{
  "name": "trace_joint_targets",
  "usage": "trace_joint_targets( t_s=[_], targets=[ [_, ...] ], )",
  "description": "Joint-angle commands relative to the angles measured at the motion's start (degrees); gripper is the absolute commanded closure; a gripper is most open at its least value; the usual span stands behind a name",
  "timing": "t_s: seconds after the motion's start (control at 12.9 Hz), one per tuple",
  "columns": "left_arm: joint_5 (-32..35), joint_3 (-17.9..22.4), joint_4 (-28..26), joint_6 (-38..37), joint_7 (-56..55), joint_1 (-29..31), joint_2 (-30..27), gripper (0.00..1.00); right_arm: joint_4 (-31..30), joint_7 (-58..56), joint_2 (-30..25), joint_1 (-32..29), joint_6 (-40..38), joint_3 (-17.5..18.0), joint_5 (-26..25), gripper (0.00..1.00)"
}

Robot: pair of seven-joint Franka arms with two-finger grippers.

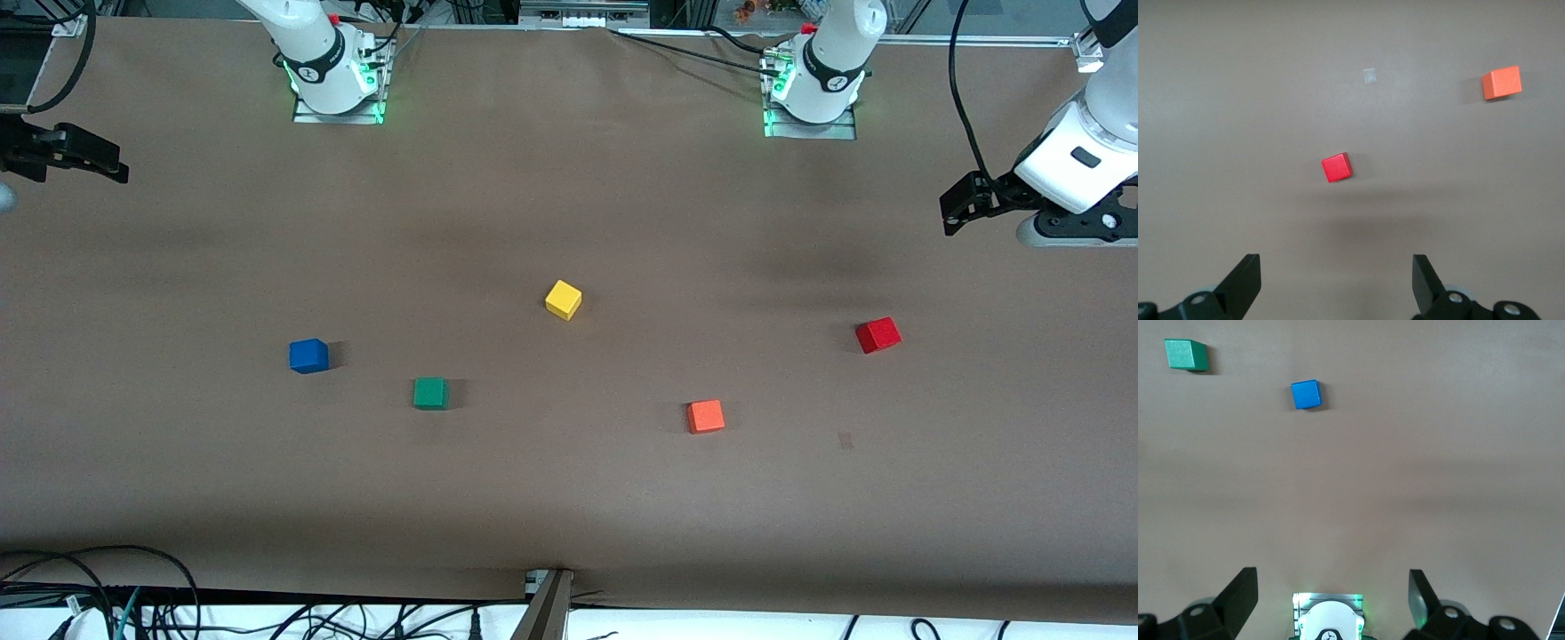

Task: Pass red block to right arm, stack on blue
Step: 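Move the left gripper down toward the red cube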

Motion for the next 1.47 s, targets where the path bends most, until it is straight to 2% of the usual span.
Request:
trace_joint_targets(
  t_s=[0.0, 0.54, 0.93, 1.39],
  targets=[
    [-1.90, 0.65, 1.24, -0.46, 0.80, -0.43, 0.66, 0.00, -0.42, -0.39, -0.33, -0.54, 0.46, 0.13, 0.38, 0.00],
    [-2.43, 0.82, 1.42, -0.55, 0.72, -0.43, 0.75, 0.00, -0.42, -0.65, -0.33, -0.54, 0.46, -0.66, 0.47, 0.00],
    [-2.52, 0.47, 3.62, -0.90, 0.89, -0.52, 4.00, 0.00, -0.42, -0.65, -0.33, -0.54, 0.46, -0.66, 0.47, 0.00],
    [-2.52, 0.91, 2.48, -1.34, 1.68, -0.17, 4.35, 0.00, -0.42, -0.83, -0.24, -0.63, 0.55, -0.66, 0.47, 0.00]
  ],
)
